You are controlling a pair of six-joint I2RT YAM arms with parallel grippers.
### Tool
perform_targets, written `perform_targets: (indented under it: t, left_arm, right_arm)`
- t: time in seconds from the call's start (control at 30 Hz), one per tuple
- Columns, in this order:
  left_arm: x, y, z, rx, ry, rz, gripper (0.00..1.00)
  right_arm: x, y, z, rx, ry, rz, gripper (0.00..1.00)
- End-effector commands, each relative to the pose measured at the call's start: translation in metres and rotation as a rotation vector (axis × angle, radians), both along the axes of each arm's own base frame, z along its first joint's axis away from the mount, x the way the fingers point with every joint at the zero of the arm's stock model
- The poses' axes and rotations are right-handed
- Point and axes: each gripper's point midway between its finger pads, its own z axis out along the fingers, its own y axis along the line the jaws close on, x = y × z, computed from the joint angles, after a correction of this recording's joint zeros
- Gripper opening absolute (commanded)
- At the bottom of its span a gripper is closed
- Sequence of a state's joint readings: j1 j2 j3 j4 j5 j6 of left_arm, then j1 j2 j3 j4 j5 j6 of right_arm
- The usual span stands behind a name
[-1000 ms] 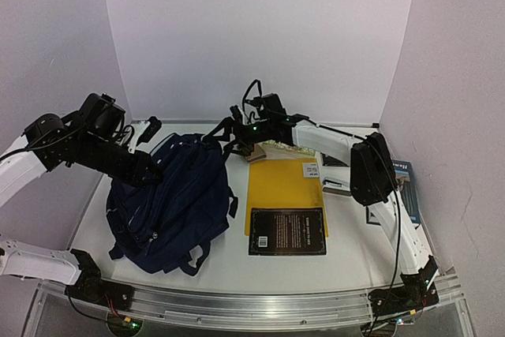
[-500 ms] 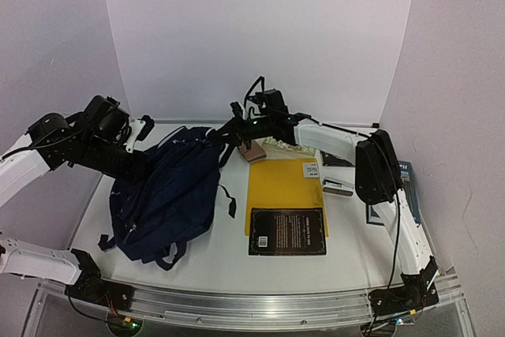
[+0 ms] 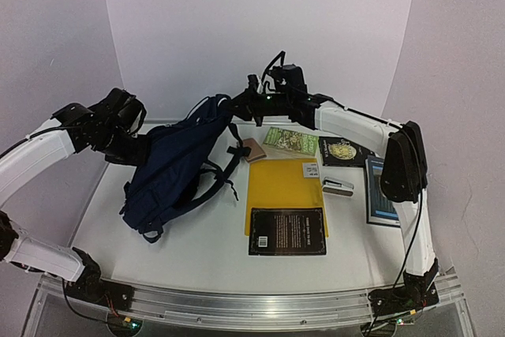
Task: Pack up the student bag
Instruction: Adjust the student bag at the center of the board.
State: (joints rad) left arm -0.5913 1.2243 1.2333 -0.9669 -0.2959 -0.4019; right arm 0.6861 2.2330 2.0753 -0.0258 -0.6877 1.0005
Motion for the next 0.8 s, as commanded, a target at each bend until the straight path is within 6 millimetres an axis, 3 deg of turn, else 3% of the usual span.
perform_targets:
  t: [0.0, 0.13, 0.23, 0.33, 0.37, 0.53, 0.57, 0.77]
  left_arm:
    - [0.007, 0.039, -0.018, 0.089, 0.08, 0.194, 0.0]
    - [0.011, 0.047, -0.023, 0.045, 0.108, 0.245, 0.0]
    - [0.014, 0.042, -0.018, 0.005, 0.089, 0.219, 0.0]
    - [0.019, 0.016, 0.003, -0.11, 0.029, 0.087, 0.0]
    - [0.02, -0.001, 0.013, -0.181, 0.005, 0.008, 0.0]
    - [0.009, -0.056, 0.064, -0.384, -0.066, -0.269, 0.0]
    - [0.007, -0.065, 0.071, -0.397, -0.07, -0.307, 0.0]
    - [0.017, -0.1, 0.084, -0.482, -0.055, -0.403, 0.0]
  right_arm:
    - [-0.032, -0.006, 0.108, 0.171, -0.176, 0.039, 0.0]
    - [-0.031, -0.009, 0.111, 0.17, -0.181, 0.02, 0.0]
    - [-0.027, -0.008, 0.105, 0.15, -0.203, 0.015, 0.0]
    - [-0.013, -0.001, 0.085, 0.099, -0.245, 0.0, 0.0]
    - [-0.008, 0.002, 0.078, 0.086, -0.256, -0.007, 0.0]
    - [0.018, 0.028, 0.034, 0.029, -0.302, -0.013, 0.0]
    - [0.02, 0.032, 0.034, 0.032, -0.318, -0.014, 0.0]
    - [0.036, 0.047, 0.02, 0.024, -0.394, -0.034, 0.04]
